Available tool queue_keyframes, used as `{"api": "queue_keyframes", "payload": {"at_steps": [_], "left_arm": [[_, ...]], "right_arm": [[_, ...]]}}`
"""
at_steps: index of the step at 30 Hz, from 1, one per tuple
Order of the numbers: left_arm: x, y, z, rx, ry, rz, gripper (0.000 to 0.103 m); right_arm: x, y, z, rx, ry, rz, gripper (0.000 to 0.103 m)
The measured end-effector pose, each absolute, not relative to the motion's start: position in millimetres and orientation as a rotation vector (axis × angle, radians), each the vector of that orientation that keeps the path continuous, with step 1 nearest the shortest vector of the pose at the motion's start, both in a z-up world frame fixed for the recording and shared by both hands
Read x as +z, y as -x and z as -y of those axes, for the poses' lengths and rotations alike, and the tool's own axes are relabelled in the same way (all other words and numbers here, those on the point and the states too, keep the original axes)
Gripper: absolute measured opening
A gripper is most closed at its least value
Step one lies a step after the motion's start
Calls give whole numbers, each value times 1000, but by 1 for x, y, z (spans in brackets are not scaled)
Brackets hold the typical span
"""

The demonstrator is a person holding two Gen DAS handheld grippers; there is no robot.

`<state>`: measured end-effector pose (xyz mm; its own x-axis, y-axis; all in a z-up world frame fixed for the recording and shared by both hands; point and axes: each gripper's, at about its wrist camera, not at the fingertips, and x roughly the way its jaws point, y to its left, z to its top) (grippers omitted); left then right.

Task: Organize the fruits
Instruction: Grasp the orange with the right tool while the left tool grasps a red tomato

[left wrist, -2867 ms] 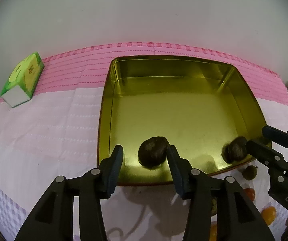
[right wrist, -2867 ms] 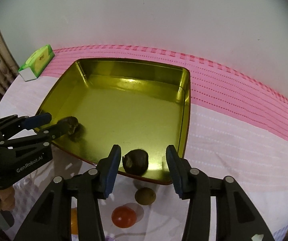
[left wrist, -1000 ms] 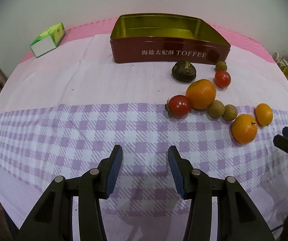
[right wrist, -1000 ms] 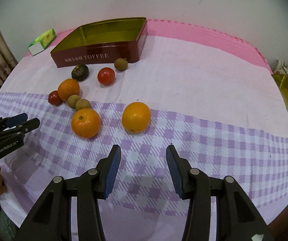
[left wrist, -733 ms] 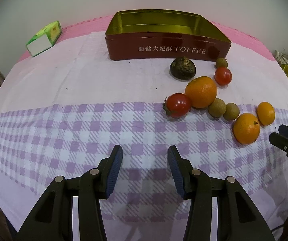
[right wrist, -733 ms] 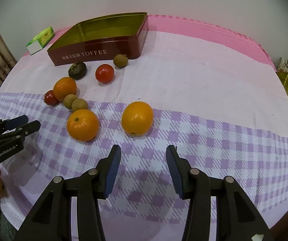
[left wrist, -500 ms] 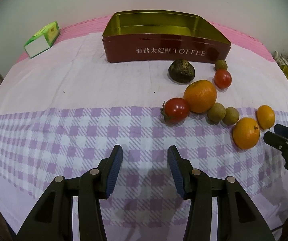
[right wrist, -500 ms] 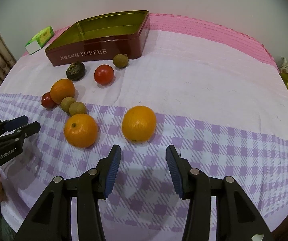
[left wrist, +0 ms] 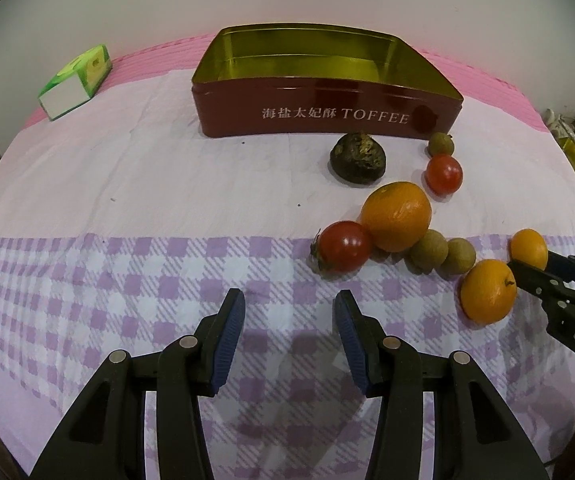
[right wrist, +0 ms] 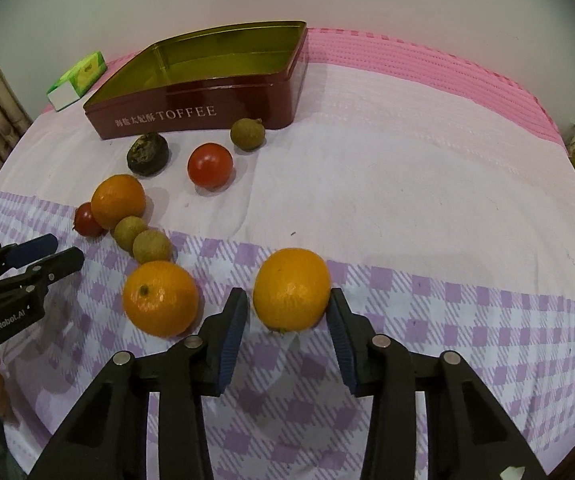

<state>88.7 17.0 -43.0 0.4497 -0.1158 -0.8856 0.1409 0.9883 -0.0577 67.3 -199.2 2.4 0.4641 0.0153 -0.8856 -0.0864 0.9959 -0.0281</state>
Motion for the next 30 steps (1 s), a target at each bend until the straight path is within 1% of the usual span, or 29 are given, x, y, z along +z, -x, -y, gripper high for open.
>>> {"api": "queue_keyframes", "payload": {"at_steps": [1,4,25,30], "left_arm": [[-43,-92,-16,-163,-27,-1093,49],[-45,-96,-12,-173,-31,-1094,49],[-46,-119,7,-211,-32,-1083,48],[-45,-118,6,-219,-33,-1073,46]], "right_arm": [[2,-68,199,57,78,-1084,34],[2,-71,199,57,77,-1078,34],[2,-75,201,58,59,-1069,34],[1,-75,200,55,60,-1066,34]]}}
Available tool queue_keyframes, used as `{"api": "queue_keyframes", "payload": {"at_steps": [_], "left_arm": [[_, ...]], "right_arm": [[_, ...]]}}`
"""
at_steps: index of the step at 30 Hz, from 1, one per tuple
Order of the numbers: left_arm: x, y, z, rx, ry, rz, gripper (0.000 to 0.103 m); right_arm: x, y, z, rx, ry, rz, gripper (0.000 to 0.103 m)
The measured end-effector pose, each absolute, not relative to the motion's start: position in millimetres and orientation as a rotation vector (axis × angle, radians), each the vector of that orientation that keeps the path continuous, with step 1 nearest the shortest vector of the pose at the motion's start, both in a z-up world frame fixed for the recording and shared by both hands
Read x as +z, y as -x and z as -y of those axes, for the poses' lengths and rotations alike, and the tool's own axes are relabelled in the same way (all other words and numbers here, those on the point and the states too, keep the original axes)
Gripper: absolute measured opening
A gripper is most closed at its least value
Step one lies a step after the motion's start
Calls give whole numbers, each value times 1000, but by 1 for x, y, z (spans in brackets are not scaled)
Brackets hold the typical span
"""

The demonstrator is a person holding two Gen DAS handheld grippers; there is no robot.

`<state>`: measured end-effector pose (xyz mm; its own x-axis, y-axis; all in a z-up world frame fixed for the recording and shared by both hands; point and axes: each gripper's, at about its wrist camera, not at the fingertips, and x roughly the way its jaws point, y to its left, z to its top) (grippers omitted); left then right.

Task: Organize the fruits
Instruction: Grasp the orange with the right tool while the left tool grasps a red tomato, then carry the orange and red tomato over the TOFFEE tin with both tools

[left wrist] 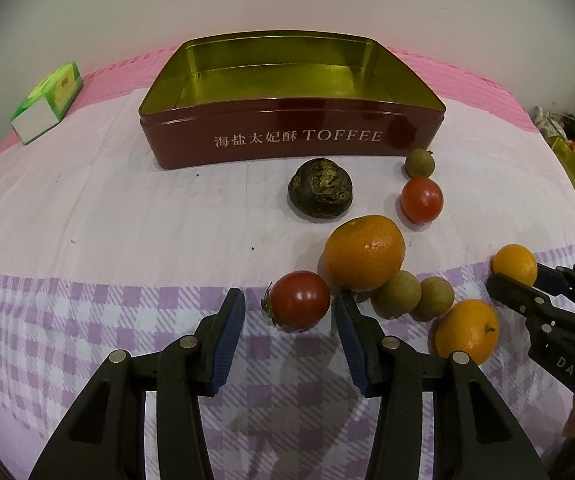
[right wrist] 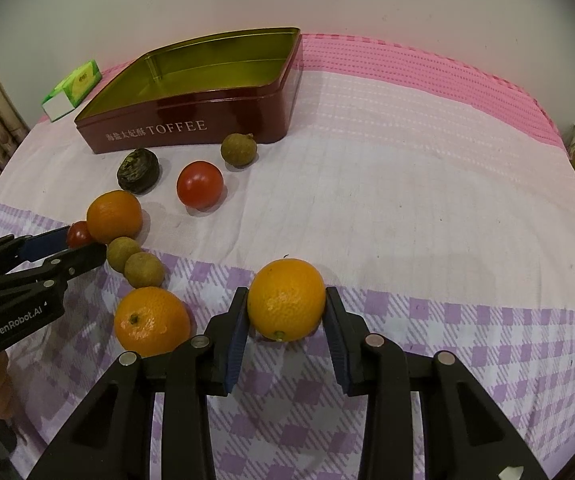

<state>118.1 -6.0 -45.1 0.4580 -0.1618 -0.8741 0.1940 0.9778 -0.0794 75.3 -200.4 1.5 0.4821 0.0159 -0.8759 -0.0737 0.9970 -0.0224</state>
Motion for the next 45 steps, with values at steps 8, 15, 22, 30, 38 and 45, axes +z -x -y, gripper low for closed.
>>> {"api": "queue_keyframes", "payload": {"at_steps": [8,15,22,30,38,45], "left_arm": [[-43,-118,7,-230,-26,-1068,34],[-43,-117,8,-232,-23,-1070,32],[-41,-115,8,-229,-15,-1074,32],[-37,-113,4,-230,-8,-1068,32],[-26,-118,-5,-216,7,-1051,32],[-6,-132,-14,-214,23,-1012,32]], "right_arm": [[1,-76,200,51,66,-1067,33],[1,-76,200,50,72,-1069,33],[1,-77,198,46,79,-1073,33],[2,-77,199,46,72,-1079,33],[12,-82,199,43,78,-1065,32],[33,-95,197,58,75,-1040,33]]}}
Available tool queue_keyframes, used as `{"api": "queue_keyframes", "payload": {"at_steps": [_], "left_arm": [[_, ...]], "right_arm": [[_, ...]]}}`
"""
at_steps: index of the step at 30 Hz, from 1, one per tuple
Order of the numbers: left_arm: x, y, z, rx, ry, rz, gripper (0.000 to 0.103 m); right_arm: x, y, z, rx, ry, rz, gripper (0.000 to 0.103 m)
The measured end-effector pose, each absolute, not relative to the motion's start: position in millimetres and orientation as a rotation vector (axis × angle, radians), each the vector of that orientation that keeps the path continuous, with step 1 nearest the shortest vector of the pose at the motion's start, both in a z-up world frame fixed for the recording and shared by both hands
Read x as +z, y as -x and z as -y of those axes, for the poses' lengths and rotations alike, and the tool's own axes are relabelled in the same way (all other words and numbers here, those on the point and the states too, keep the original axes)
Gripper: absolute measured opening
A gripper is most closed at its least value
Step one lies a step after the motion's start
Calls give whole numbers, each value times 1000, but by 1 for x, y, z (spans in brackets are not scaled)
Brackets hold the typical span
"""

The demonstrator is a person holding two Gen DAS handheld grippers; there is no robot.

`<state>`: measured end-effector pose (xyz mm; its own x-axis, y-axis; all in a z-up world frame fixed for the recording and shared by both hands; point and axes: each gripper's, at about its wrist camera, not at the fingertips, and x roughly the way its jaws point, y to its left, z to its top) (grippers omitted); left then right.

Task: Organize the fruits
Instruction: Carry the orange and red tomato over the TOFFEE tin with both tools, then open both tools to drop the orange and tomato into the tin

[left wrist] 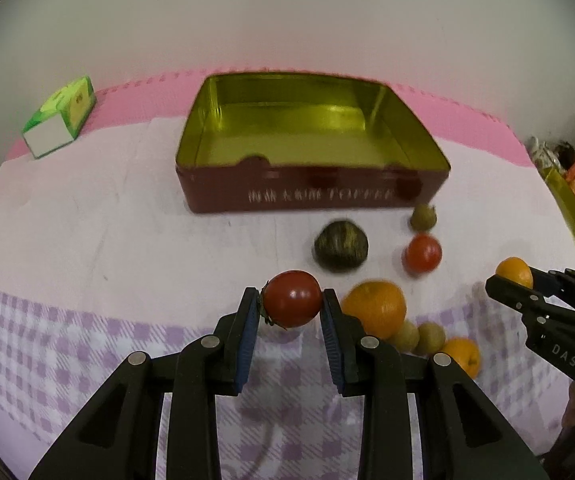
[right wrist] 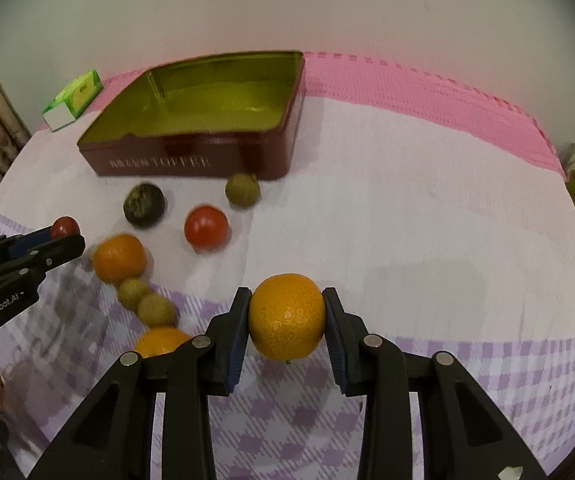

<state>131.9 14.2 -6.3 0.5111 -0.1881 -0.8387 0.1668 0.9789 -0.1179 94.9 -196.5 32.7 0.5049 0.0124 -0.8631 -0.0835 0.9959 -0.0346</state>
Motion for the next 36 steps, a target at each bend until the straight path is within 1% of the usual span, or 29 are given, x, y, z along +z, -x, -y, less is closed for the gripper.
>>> {"api": "queue_keyframes", "payload": {"at_steps": [5,16,25,36], "left_arm": [[12,-152,-19,-205,26,-973,32],[26,-208,-27,-184,39,-954,32],[11,-242,-28,-169,46,-998,32],[-9,-255,-16,-181,25,-1036,32]], "right_arm": [[52,-115,188,76,90,-1007,32],[76,-170,159,137,119,-957,33],[63,-213,139,184,133,-982,33],[45,-230,136,190,133,-1027,33]]}}
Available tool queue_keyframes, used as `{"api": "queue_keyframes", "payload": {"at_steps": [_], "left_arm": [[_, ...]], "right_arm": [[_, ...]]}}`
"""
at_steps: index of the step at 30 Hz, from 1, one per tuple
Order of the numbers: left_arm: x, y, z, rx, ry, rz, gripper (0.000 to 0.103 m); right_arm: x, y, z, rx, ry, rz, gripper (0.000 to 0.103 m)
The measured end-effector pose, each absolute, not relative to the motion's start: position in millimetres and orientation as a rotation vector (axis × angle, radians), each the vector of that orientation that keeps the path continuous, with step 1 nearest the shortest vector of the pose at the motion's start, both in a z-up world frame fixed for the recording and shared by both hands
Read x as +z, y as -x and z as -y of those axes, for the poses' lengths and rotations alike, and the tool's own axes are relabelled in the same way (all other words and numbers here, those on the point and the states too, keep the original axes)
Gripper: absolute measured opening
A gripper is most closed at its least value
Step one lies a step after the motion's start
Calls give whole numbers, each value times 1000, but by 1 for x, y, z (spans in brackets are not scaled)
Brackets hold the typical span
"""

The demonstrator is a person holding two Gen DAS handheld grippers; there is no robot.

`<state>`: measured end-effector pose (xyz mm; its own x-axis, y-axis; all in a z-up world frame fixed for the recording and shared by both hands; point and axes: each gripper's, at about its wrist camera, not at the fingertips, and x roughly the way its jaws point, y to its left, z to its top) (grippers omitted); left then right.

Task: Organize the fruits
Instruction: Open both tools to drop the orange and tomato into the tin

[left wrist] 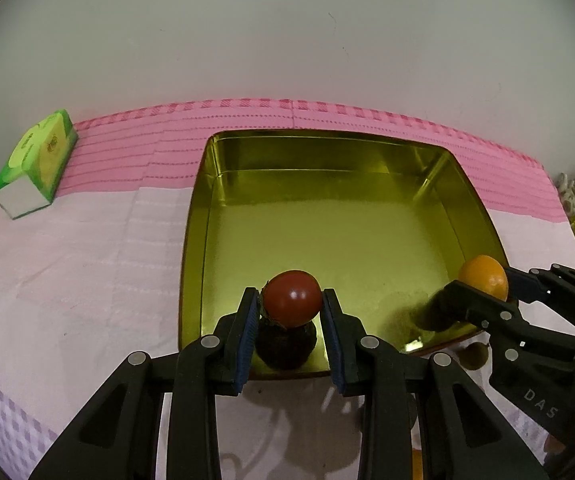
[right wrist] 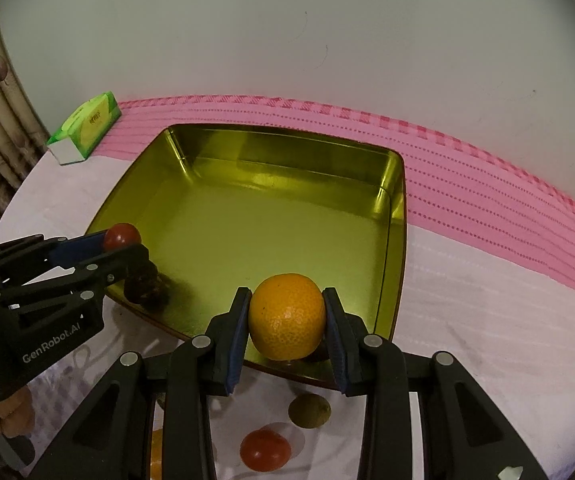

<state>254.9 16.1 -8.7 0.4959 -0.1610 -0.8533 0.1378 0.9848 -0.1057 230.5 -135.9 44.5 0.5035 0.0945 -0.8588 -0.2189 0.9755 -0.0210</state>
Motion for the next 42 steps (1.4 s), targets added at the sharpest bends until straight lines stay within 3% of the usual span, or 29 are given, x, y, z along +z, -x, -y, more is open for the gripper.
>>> {"api": "queue_keyframes", "payload": {"at_steps": [23,33,42], "left_arm": [[-16,-257,-8,-167,-13,-1059,34],[-12,-252,-9,-157,-22,-1057,51],[2,-232,-12,-151,-29,-1030,52]], "right_arm": [[38,-234,134,190,132,-1046,35],[45,-229,134,181,131,-1024,39],[59,-210,139,166,125,-1001,39]]}}
